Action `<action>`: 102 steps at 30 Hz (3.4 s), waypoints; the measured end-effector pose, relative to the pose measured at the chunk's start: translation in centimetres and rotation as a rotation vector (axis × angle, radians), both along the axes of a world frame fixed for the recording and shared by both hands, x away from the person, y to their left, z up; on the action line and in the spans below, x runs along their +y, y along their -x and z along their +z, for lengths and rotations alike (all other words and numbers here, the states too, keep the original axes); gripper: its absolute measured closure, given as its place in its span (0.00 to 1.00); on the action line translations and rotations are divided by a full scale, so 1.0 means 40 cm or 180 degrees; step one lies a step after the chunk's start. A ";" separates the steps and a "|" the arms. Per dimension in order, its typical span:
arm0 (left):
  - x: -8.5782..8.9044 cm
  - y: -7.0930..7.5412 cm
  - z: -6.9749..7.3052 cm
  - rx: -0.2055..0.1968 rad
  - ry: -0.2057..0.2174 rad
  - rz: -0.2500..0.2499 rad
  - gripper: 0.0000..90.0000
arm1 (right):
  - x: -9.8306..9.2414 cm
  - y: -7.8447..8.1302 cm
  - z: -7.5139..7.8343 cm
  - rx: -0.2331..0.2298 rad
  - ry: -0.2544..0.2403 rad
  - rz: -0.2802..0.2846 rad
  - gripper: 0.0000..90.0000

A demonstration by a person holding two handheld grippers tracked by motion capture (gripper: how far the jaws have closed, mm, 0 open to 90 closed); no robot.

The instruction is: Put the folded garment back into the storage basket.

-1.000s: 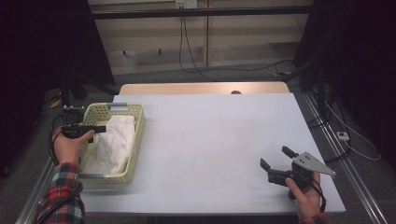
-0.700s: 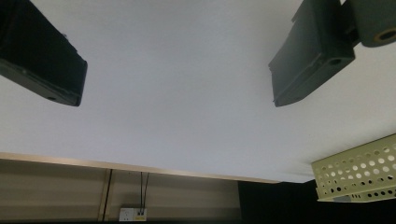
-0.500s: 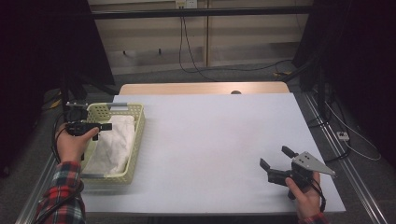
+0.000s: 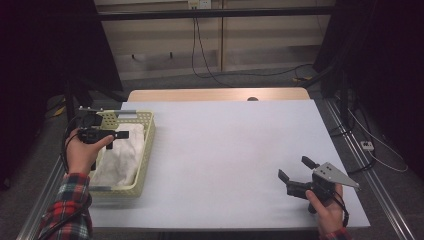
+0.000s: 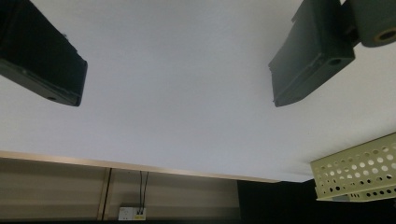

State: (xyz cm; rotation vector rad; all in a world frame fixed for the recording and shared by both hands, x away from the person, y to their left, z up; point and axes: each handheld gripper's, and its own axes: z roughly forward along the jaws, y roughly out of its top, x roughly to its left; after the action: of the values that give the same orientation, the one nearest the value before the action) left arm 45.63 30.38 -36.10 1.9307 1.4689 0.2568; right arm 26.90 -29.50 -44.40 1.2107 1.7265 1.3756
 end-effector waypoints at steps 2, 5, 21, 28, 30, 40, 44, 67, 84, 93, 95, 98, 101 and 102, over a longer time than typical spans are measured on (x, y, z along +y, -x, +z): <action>-0.004 0.001 0.003 0.0008 0.0029 -0.0021 0.39 | 0.001 0.000 0.000 0.0005 -0.0006 -0.0003 0.04; -0.011 0.002 0.006 0.0011 0.0014 -0.0062 0.38 | 0.001 0.000 0.000 0.0003 0.0001 0.0001 0.04; -0.069 0.006 0.016 -0.0036 0.0105 -0.0272 0.35 | 0.000 0.001 0.001 -0.0004 0.0006 0.0001 0.04; -0.108 0.010 0.027 -0.0064 0.0116 -0.0445 0.35 | -0.004 0.003 0.001 -0.0012 0.0016 -0.0009 0.04; -0.119 0.012 0.031 -0.0060 0.0129 -0.0485 0.34 | -0.004 0.003 0.002 -0.0011 0.0020 -0.0001 0.04; -0.184 0.027 0.037 -0.0089 0.0160 -0.0744 0.34 | -0.003 0.001 -0.001 0.0007 0.0008 0.0009 0.04; -0.209 0.033 0.034 -0.0085 0.0159 -0.0848 0.34 | -0.005 0.001 0.000 0.0013 0.0007 0.0000 0.04; -0.311 0.074 0.023 -0.0093 0.0175 -0.1289 0.32 | 0.002 0.000 -0.003 0.0039 0.0023 0.0091 0.04; -0.364 0.117 -0.005 -0.0066 0.0209 -0.1540 0.31 | -0.001 0.002 -0.001 0.0035 -0.0002 0.0071 0.04; -0.365 0.142 -0.023 -0.0045 0.0244 -0.1604 0.30 | -0.002 0.002 -0.001 0.0027 0.0017 0.0081 0.04; -0.365 0.148 -0.026 -0.0046 0.0260 -0.1614 0.30 | -0.002 0.002 -0.001 0.0030 0.0014 0.0079 0.04; -0.367 0.155 -0.034 -0.0033 0.0275 -0.1643 0.30 | -0.001 0.002 -0.001 0.0034 0.0009 0.0074 0.04; -0.369 0.164 -0.044 -0.0022 0.0267 -0.1659 0.29 | -0.001 0.003 0.000 0.0028 0.0021 0.0087 0.04; -0.369 0.166 -0.048 -0.0019 0.0271 -0.1659 0.29 | -0.001 0.003 0.000 0.0028 0.0021 0.0084 0.04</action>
State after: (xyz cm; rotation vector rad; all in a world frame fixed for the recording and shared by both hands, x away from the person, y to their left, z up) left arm 38.99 15.60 -38.01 2.1558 0.9085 -0.0375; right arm 26.78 -29.56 -44.41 1.1959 1.7577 1.3809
